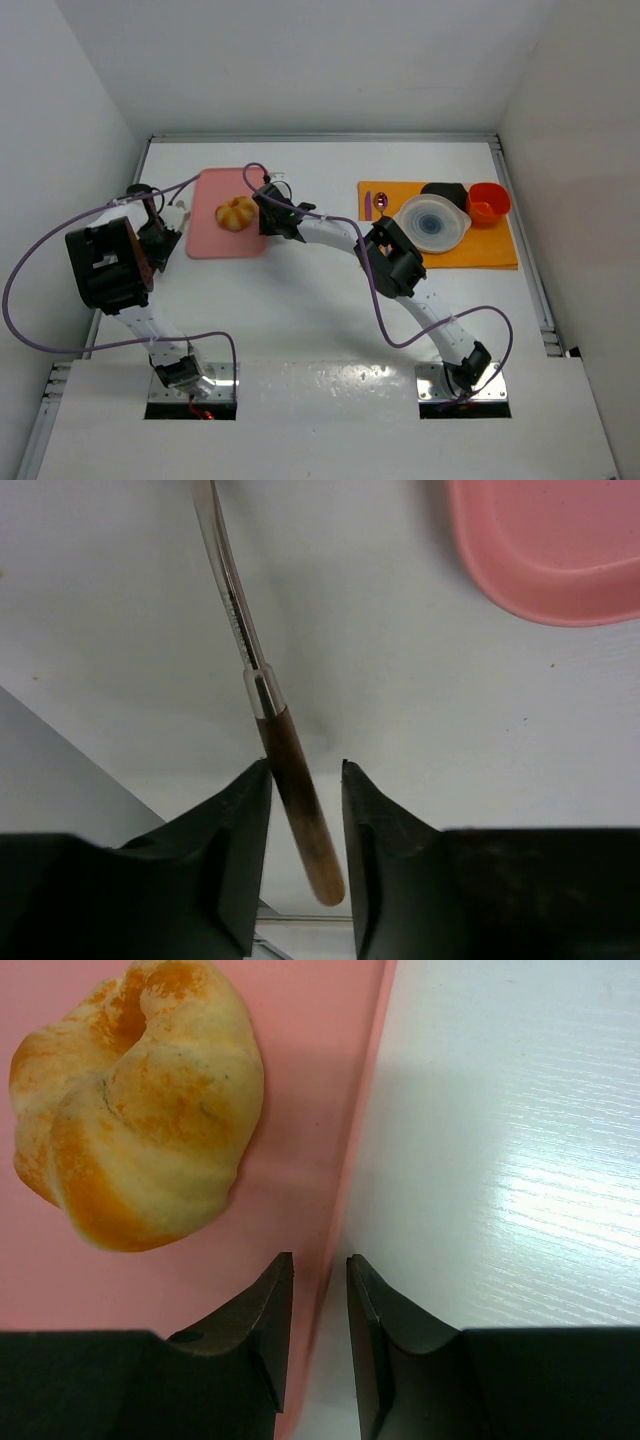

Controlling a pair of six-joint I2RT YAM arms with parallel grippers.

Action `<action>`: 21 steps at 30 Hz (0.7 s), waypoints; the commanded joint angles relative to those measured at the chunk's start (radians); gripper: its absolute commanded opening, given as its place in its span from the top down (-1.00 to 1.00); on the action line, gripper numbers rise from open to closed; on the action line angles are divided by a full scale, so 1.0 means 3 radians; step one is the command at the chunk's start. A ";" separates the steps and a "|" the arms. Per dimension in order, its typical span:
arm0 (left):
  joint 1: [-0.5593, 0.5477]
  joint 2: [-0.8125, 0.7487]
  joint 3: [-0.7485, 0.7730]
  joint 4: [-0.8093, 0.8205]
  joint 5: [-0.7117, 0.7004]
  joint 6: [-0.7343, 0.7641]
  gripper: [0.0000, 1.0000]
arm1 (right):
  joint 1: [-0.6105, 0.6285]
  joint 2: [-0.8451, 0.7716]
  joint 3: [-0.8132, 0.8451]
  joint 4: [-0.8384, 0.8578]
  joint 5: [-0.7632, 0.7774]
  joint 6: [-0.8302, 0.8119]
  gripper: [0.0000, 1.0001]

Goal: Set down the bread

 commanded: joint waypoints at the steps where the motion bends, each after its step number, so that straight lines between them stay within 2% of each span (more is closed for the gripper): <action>1: 0.0025 0.0000 -0.0040 0.0013 -0.0026 0.0030 0.27 | -0.0007 0.0006 -0.0094 -0.0143 0.0030 0.0075 0.42; 5: 0.0056 0.0000 -0.0040 -0.0049 -0.0026 0.0030 0.45 | -0.0007 0.0006 -0.0094 -0.0143 0.0025 0.0091 0.42; 7: 0.0056 -0.0030 -0.0040 -0.0084 -0.0026 0.0030 0.45 | -0.0013 0.0006 -0.0094 -0.0164 0.0040 0.0096 0.42; 8: 0.0056 -0.0030 -0.0040 -0.0125 -0.0026 0.0030 0.25 | -0.0007 0.0001 -0.0094 -0.0154 0.0045 0.0091 0.42; 9: 0.0056 -0.0030 -0.0040 -0.0156 -0.0026 0.0030 0.17 | -0.0013 0.0001 -0.0094 -0.0143 0.0040 0.0096 0.42; 11: 0.0086 -0.0030 -0.0040 -0.0156 -0.0026 0.0030 0.14 | -0.0007 -0.0009 -0.0089 -0.0143 0.0050 0.0091 0.42; 14: 0.0152 0.0030 0.0036 -0.0125 0.0137 0.0030 0.28 | -0.0002 -0.0004 -0.0099 -0.0123 0.0045 0.0091 0.42; 18: 0.0153 0.0158 0.0133 -0.0125 0.0219 -0.0031 0.33 | -0.0013 -0.0014 -0.0120 -0.0138 0.0050 0.0091 0.42; 21: 0.0153 0.0225 0.0164 -0.0095 0.0250 -0.0061 0.55 | -0.0018 -0.0029 -0.0140 -0.0128 0.0045 0.0086 0.42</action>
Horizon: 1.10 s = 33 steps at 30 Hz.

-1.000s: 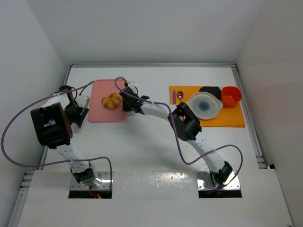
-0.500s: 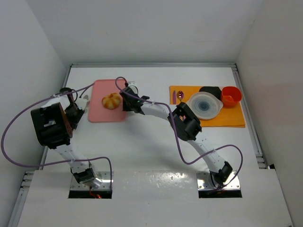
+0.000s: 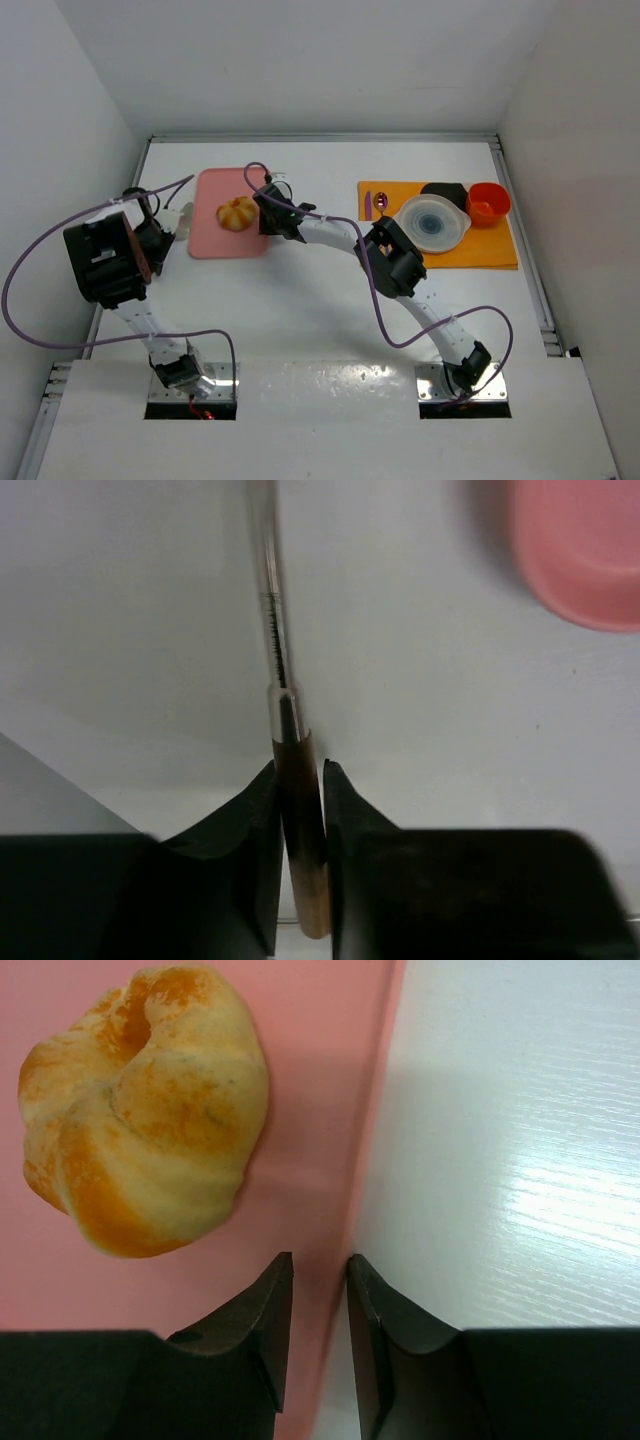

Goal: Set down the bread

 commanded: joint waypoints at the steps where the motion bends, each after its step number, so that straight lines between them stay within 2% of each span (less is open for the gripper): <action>1: 0.0023 0.0069 0.0119 -0.0002 0.0137 -0.0027 0.66 | -0.0013 -0.0018 -0.0098 -0.0165 0.0043 0.0023 0.42; 4: 0.0053 0.0105 0.0149 -0.0002 0.0137 -0.0027 1.00 | -0.0013 -0.0008 -0.0103 -0.0160 0.0043 0.0049 0.54; 7: 0.0054 -0.0032 0.0180 0.0070 -0.0047 -0.0058 1.00 | -0.0007 -0.0008 -0.0093 -0.0165 0.0043 0.0044 0.91; 9: 0.0054 -0.0176 0.0215 0.0212 -0.0195 0.0013 1.00 | -0.0008 -0.0003 -0.0098 -0.0170 0.0053 0.0044 1.00; 14: -0.0120 -0.0682 0.0328 0.0489 -0.0554 0.0493 1.00 | -0.0002 -0.0023 -0.0098 -0.0180 0.0084 0.0079 1.00; 17: -0.0273 -0.0683 0.0522 0.0382 -0.0554 0.0764 1.00 | 0.0008 -0.0023 -0.0093 -0.0236 0.0155 0.0166 1.00; 23: -0.0687 -0.0647 0.0401 0.0320 -0.0814 0.1184 1.00 | 0.0161 -0.0069 -0.0022 -0.0405 0.0665 0.0284 1.00; 26: -0.0805 -0.0575 0.0283 0.0452 -0.1069 0.1286 1.00 | 0.0177 0.0048 0.0183 -0.0609 0.0718 0.0523 1.00; 29: -0.0805 -0.0504 0.0328 0.0525 -0.1111 0.1206 1.00 | 0.0172 0.0089 0.0357 -0.0865 0.0804 0.0845 1.00; 33: -0.0805 -0.0381 0.0507 0.0525 -0.1249 0.1057 1.00 | 0.0172 0.0069 0.0372 -0.0825 0.0800 0.0867 1.00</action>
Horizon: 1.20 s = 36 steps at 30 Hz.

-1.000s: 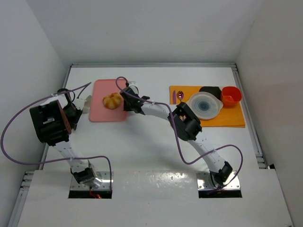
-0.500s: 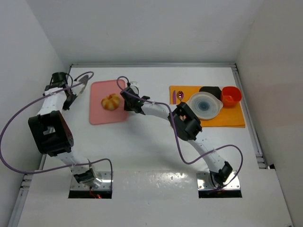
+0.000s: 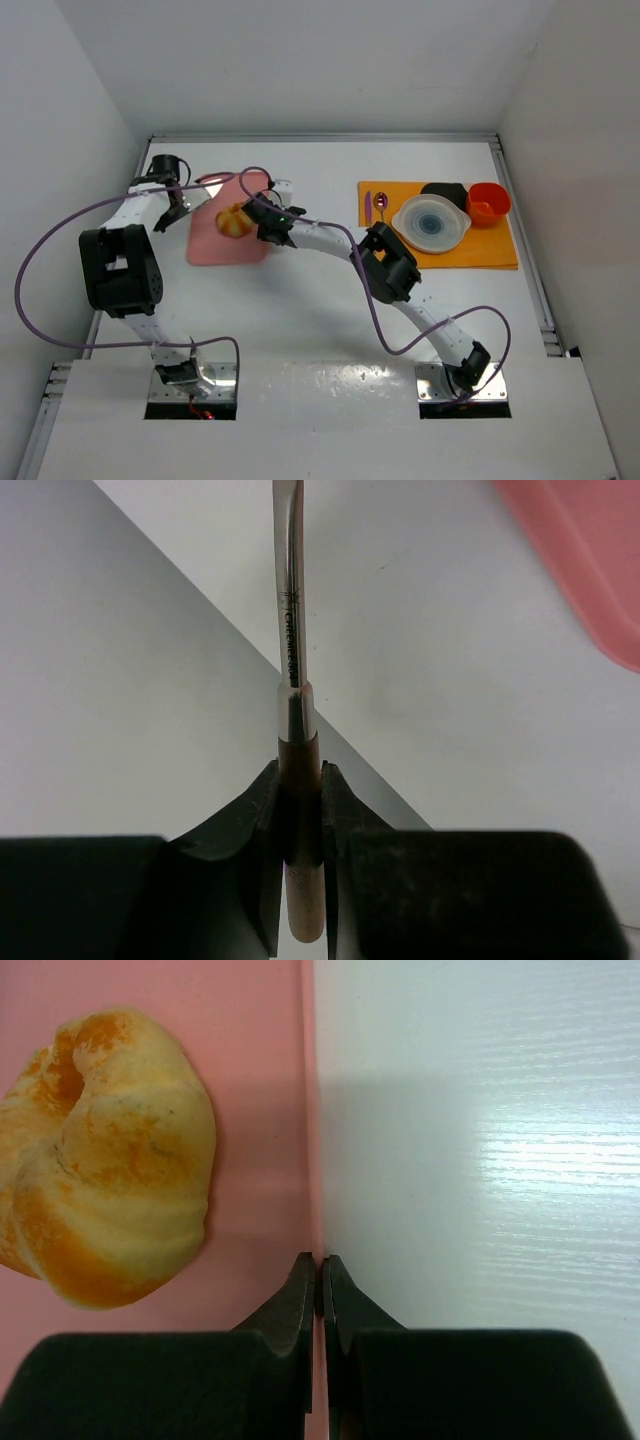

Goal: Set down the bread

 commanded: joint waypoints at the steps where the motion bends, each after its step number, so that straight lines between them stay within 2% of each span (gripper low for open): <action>1: 0.0020 0.0041 0.0229 0.0136 -0.0235 -0.0092 1.00 | -0.0005 0.0018 0.0093 -0.0198 0.0151 0.0202 1.00; 3: -0.0010 0.0041 0.0229 0.0166 -0.0286 -0.0092 1.00 | -0.0010 -0.0007 0.0067 -0.0177 0.0136 0.0166 1.00; 9: -0.0189 -0.0030 -0.0424 0.0202 -0.0736 0.0246 1.00 | 0.0000 -0.0058 -0.0050 -0.0101 0.0136 0.0115 1.00; 11: -0.0241 -0.0030 -0.0502 0.0233 -0.0864 0.0282 1.00 | -0.0010 -0.0069 -0.0046 -0.0090 0.0131 0.0095 1.00; 19: -0.0312 0.0236 -0.0221 0.0233 -0.1381 0.0093 1.00 | -0.0005 -0.0115 -0.0107 -0.0065 0.0131 0.0100 1.00; 22: -0.0394 0.0134 -0.0333 0.0233 -0.1341 0.0220 1.00 | -0.0005 -0.0140 -0.0163 -0.0059 0.0131 0.0115 1.00; 26: -0.0578 0.0051 -0.0757 0.0096 -0.1340 0.0445 1.00 | -0.0005 -0.0156 -0.0194 -0.0065 0.0131 0.0166 1.00; 29: -0.0665 0.0051 -0.0830 -0.0007 -0.1238 0.0445 1.00 | -0.0005 -0.0151 -0.0199 -0.0065 0.0110 0.0177 1.00; 32: -0.0706 0.0266 -0.0636 -0.0272 -0.0942 0.0226 1.00 | -0.0015 -0.0156 -0.0194 -0.0059 0.0100 0.0197 1.00; 34: -0.0737 0.0393 -0.0289 -0.0599 -0.0550 0.0016 1.00 | -0.0010 -0.0156 -0.0194 -0.0065 0.0100 0.0177 1.00; 36: -0.0737 0.0532 -0.0054 -0.0748 -0.0364 -0.0116 1.00 | -0.0005 -0.0151 -0.0199 -0.0060 0.0090 0.0161 1.00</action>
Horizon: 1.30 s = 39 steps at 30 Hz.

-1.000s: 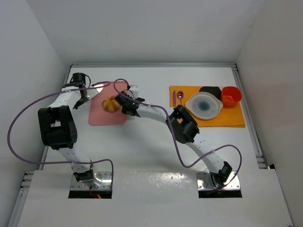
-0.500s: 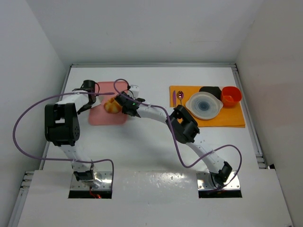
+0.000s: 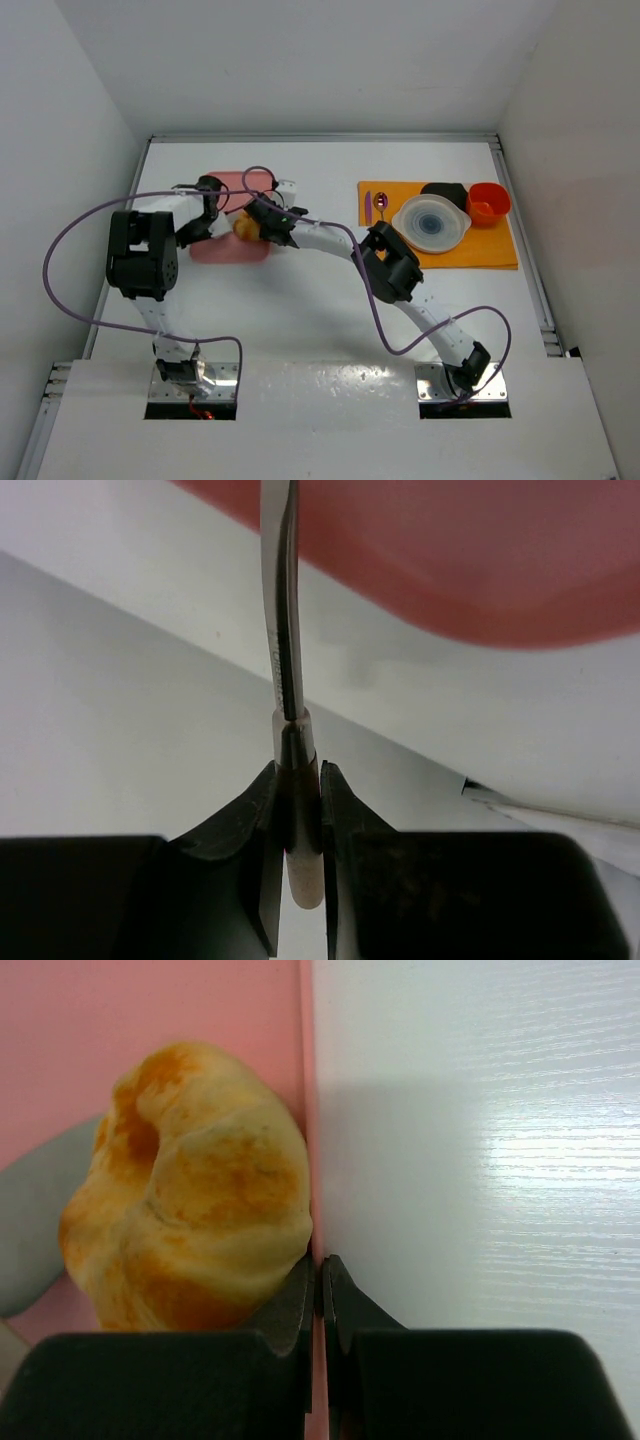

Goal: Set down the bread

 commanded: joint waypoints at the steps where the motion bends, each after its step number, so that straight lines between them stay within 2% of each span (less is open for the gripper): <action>1: -0.0156 0.0143 0.0332 -0.0444 0.0672 -0.0124 1.00 | 0.0001 -0.0092 -0.0064 -0.0107 0.0029 0.0040 1.00; 6: -0.0299 -0.0005 0.0209 -0.0648 0.1067 0.0061 1.00 | 0.0001 -0.0082 -0.0069 -0.0101 0.0029 0.0020 1.00; 8: -0.0345 -0.0041 0.0082 -0.0648 0.1067 0.0127 1.00 | 0.0001 -0.0087 -0.0069 -0.0096 0.0029 0.0015 1.00; 11: -0.0345 -0.0077 0.0030 -0.0648 0.0752 0.0158 1.00 | -0.0009 -0.0092 -0.0074 -0.0102 0.0013 0.0000 1.00; 13: -0.0264 -0.0117 0.0030 -0.0648 0.0750 0.0193 1.00 | -0.0004 -0.0087 -0.0074 -0.0086 0.0008 0.0005 1.00; 16: -0.0222 -0.0164 0.0193 -0.0679 0.0985 0.0194 1.00 | 0.0001 -0.0072 -0.0080 -0.0071 -0.0022 0.0015 1.00; 19: -0.0222 -0.0042 0.0352 -0.0679 0.1016 -0.0021 1.00 | -0.0009 -0.0082 -0.0080 -0.0081 -0.0017 0.0005 1.00; 24: -0.0192 0.0209 0.0516 -0.0643 0.0705 -0.0501 1.00 | -0.0004 -0.0133 -0.0146 -0.0035 -0.0007 -0.0011 1.00; 32: -0.0089 0.0353 0.0628 -0.0980 0.0428 -0.0712 1.00 | 0.0001 -0.0153 -0.0197 -0.0004 -0.0018 -0.0016 1.00; 39: 0.0115 0.0577 0.0863 -0.0980 -0.0078 -0.0926 1.00 | -0.0004 -0.0194 -0.0258 0.0042 -0.0027 -0.0057 1.00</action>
